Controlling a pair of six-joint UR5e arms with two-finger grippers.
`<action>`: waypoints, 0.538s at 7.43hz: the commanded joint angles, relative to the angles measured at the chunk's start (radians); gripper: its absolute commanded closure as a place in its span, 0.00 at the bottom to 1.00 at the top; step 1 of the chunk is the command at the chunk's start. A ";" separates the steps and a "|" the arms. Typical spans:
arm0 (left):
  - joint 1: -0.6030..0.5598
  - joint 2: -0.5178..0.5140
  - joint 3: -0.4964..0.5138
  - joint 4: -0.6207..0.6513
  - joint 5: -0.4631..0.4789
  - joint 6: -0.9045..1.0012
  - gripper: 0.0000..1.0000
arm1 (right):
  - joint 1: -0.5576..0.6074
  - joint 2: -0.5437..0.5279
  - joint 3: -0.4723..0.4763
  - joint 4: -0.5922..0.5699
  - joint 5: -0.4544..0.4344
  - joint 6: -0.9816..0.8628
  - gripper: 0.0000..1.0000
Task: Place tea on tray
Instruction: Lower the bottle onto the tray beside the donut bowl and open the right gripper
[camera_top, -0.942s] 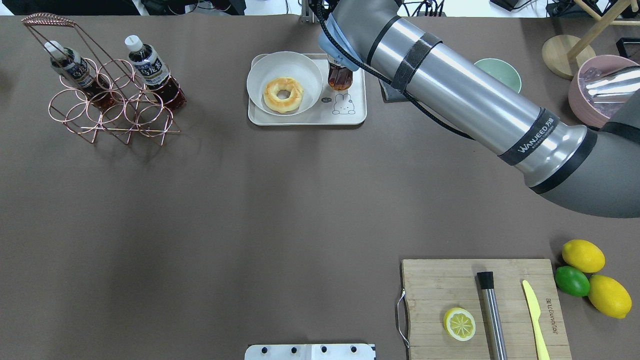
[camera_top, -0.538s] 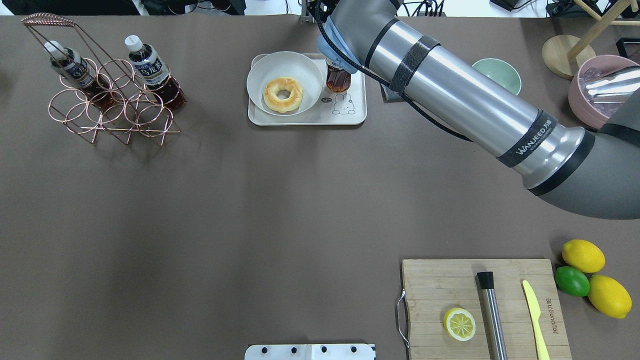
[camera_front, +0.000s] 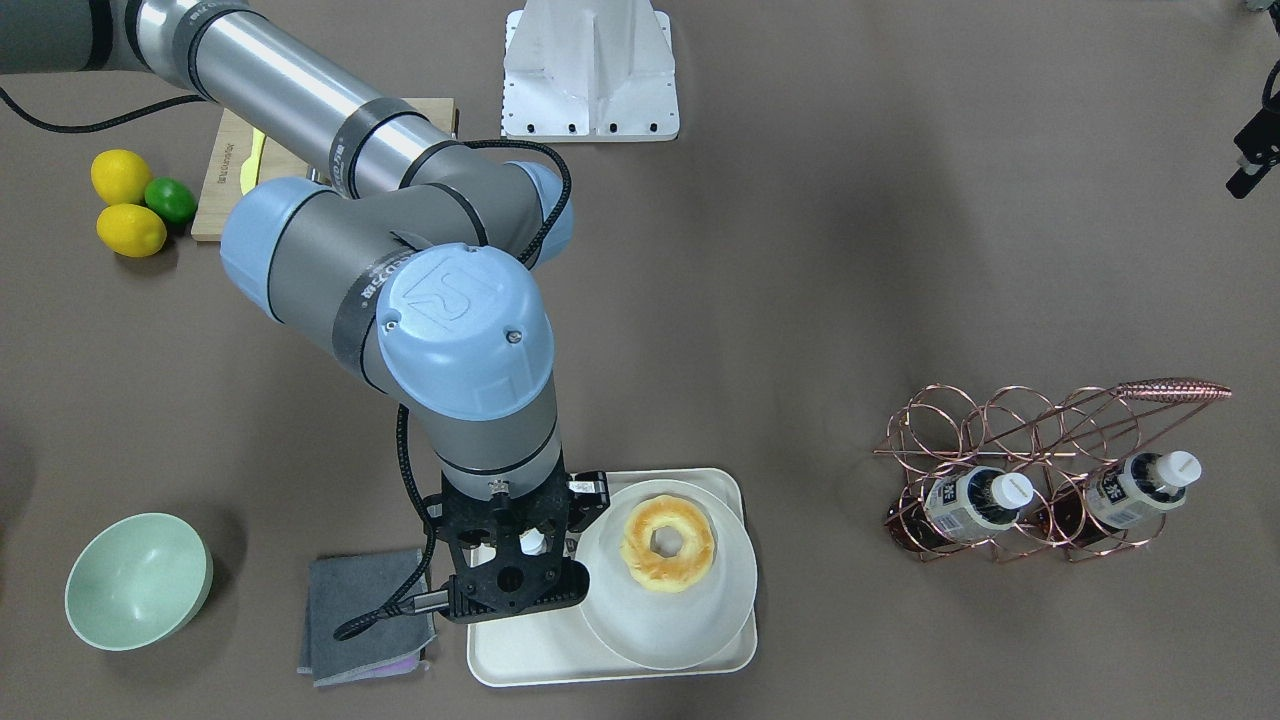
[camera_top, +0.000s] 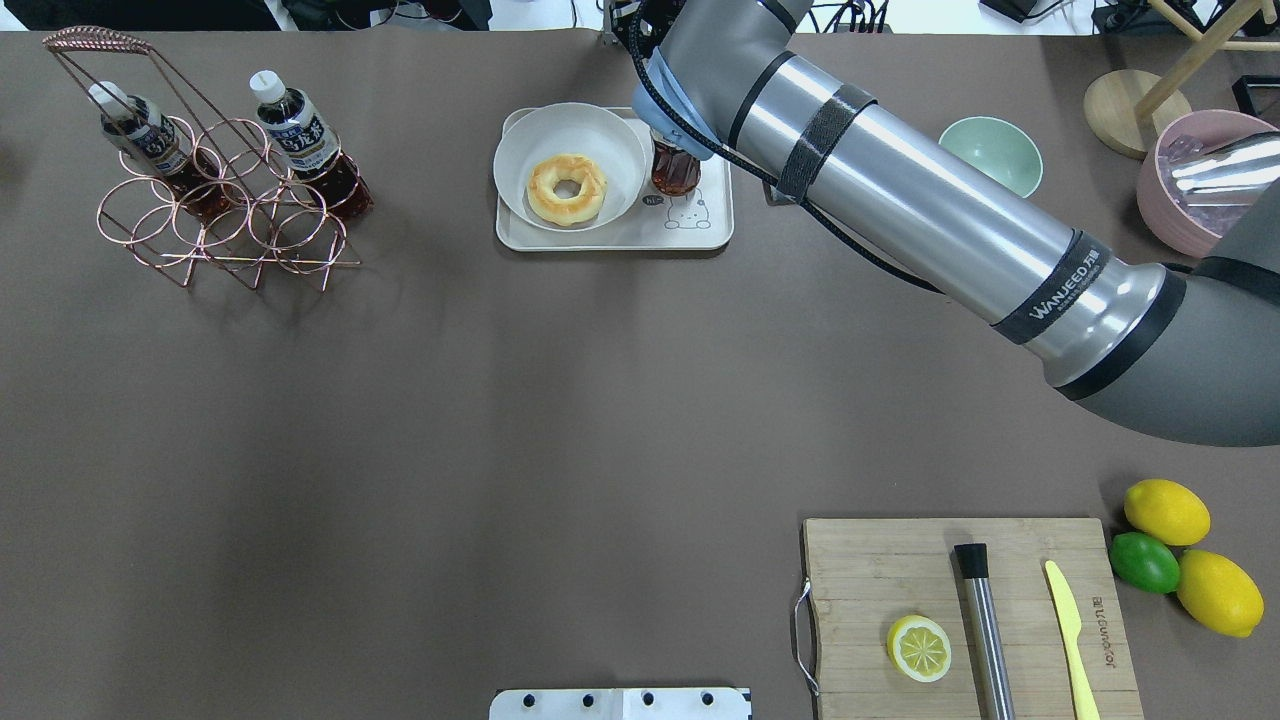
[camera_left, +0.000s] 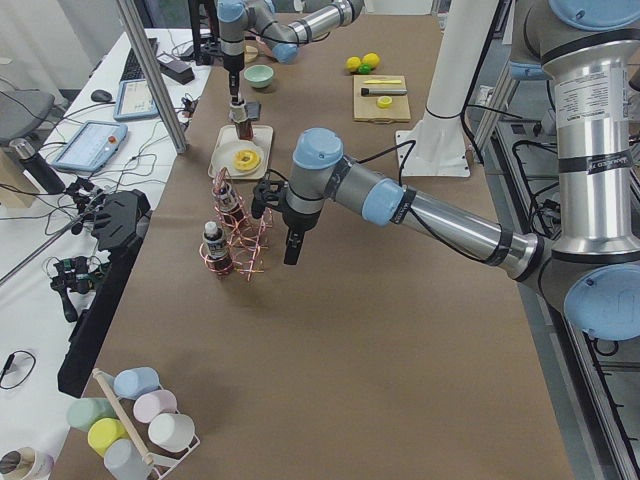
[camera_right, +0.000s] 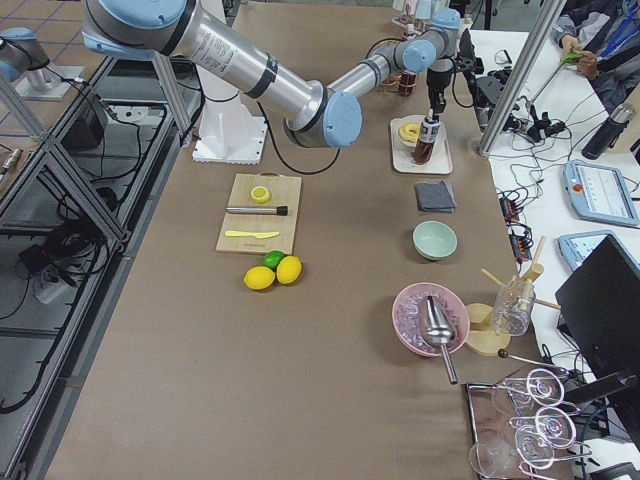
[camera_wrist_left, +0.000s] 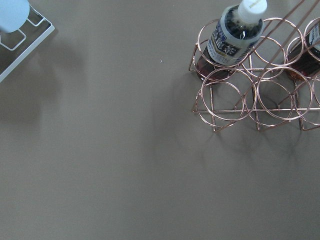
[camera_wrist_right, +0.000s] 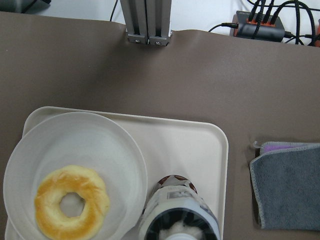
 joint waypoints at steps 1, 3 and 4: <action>0.001 -0.001 0.002 0.000 0.000 -0.001 0.04 | 0.000 -0.001 0.003 0.000 0.000 0.002 1.00; 0.001 -0.001 0.002 -0.002 0.000 -0.001 0.04 | -0.007 -0.009 0.005 0.000 -0.002 0.006 0.01; 0.001 -0.001 0.002 0.000 0.000 -0.001 0.04 | -0.007 -0.017 0.024 0.000 0.000 0.005 0.00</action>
